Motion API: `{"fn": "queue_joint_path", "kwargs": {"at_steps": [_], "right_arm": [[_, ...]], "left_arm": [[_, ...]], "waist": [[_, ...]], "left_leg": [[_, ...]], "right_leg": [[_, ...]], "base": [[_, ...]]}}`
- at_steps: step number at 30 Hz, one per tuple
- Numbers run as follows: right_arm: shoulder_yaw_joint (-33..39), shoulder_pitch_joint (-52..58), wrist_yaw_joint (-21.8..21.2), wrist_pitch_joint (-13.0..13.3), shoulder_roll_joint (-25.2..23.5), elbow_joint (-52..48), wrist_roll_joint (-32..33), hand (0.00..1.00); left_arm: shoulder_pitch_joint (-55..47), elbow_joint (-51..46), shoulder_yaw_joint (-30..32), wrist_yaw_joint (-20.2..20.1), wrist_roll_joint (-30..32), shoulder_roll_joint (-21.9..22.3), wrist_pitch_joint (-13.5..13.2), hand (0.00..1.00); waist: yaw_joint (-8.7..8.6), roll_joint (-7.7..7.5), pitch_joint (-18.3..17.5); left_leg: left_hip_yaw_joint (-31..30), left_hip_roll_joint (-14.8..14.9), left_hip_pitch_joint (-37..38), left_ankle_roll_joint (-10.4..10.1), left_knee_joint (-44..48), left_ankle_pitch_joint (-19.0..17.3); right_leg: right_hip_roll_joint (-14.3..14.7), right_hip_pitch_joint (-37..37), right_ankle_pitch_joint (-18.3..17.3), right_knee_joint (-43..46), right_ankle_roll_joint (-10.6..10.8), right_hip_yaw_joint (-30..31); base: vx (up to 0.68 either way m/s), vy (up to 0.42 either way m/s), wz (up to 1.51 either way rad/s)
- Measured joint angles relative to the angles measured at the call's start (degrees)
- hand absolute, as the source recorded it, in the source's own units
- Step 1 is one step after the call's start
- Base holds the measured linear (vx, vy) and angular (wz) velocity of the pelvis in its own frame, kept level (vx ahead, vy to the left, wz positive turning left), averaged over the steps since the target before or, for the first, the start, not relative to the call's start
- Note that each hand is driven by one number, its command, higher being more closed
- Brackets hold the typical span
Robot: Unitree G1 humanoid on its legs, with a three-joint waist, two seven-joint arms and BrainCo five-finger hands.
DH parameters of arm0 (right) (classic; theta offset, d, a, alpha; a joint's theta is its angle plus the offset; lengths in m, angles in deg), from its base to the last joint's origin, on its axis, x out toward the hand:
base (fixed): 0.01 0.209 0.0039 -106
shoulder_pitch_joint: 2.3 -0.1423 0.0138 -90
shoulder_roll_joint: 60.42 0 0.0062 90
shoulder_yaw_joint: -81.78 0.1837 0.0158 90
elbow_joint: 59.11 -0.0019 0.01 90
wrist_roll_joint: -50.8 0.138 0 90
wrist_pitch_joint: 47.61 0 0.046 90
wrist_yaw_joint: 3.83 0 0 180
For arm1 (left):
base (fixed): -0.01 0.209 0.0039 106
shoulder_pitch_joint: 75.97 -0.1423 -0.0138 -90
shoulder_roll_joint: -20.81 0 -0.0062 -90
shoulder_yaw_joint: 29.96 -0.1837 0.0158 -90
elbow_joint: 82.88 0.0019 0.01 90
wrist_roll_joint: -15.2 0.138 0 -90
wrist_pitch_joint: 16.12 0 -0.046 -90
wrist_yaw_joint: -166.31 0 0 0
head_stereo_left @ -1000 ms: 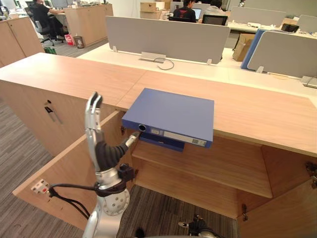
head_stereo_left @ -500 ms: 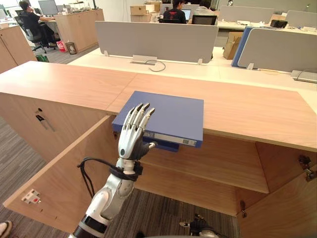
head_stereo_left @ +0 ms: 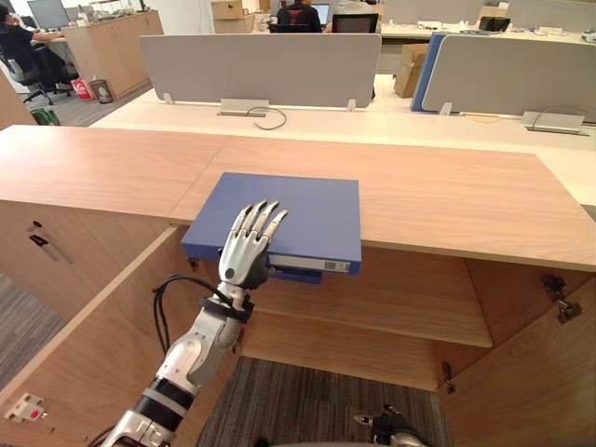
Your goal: Walk over to the cabinet, pick up the folder, carry it to the office cabinet, place the folder inside the office cabinet, then close the office cabinet door
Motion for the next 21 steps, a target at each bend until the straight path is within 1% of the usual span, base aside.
{"fn": "queue_joint_path", "kwargs": {"at_steps": [2,9,10,21], "right_arm": [[0.0,0.0,0.0,0.0,0.2,0.0,0.0,0.00],[0.1,0.0,0.0,0.0,0.2,-0.2,0.0,0.00],[0.1,0.0,0.0,0.0,0.2,-0.2,0.0,0.00],[0.0,-0.1,0.0,-0.1,0.3,-0.5,-0.1,0.00]], "left_arm": [[0.5,1.0,0.0,0.0,0.0,0.0,0.4,0.00],[1.5,2.8,-0.3,-0.9,0.0,0.0,0.4,0.00],[1.6,2.9,-0.3,-1.0,0.0,0.0,0.4,1.00],[4.9,7.1,-0.2,-1.1,0.0,0.1,0.8,1.00]], "waist": [[-0.32,0.13,0.1],[-0.48,-0.03,0.5],[-0.49,-0.03,0.5],[-1.04,0.11,0.6]], "left_leg": [[0.0,0.0,0.0,0.0,0.0,-0.1],[0.4,-0.2,0.1,-0.1,0.0,-0.4],[0.4,-0.2,0.1,-0.1,0.0,-0.4],[0.7,-0.1,0.7,-0.1,0.0,-0.5]], "right_leg": [[0.0,0.0,0.0,0.0,0.0,0.1],[-0.1,0.0,0.0,-0.2,0.0,0.5],[-0.1,0.0,0.0,-0.2,0.0,0.6],[-0.2,0.2,0.0,0.0,0.0,0.9]], "base": [[0.00,0.000,0.00],[0.00,0.006,-0.02],[0.00,0.000,0.00],[-0.02,0.009,-0.01]]}}
